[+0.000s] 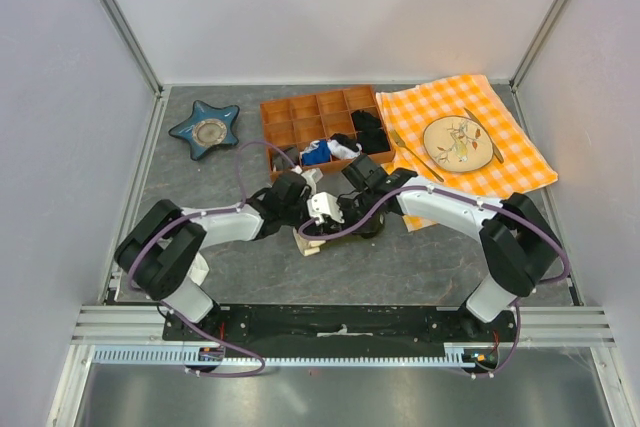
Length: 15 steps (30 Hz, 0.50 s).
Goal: Roll the underwear
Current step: Fold the underwear at the center of the board.
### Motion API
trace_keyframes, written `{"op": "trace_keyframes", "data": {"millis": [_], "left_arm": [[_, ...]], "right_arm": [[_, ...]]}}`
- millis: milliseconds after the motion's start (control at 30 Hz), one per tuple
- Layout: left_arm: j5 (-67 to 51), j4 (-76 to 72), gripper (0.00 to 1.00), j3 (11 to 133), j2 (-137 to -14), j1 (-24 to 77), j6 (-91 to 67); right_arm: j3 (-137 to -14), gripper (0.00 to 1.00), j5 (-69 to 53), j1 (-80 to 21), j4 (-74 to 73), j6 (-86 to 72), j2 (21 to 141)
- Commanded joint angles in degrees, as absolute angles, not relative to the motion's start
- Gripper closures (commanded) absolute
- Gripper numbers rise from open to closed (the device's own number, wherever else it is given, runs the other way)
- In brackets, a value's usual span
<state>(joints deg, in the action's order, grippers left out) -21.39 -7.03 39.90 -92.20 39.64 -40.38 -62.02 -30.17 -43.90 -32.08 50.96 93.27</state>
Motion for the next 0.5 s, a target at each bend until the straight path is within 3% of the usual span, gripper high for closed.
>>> {"op": "trace_keyframes", "data": {"millis": [0, 467], "left_arm": [[-20.13, -5.19, 0.62, 41.92, -85.97, 37.88, -39.2], [-12.66, -1.14, 0.59, 29.72, -69.8, 31.12, -39.98]], "right_arm": [[-65.39, 0.96, -32.87, -43.68, -34.19, 53.26, 94.74], [-71.62, 0.95, -33.31, -43.59, -35.77, 54.58, 101.07]]}}
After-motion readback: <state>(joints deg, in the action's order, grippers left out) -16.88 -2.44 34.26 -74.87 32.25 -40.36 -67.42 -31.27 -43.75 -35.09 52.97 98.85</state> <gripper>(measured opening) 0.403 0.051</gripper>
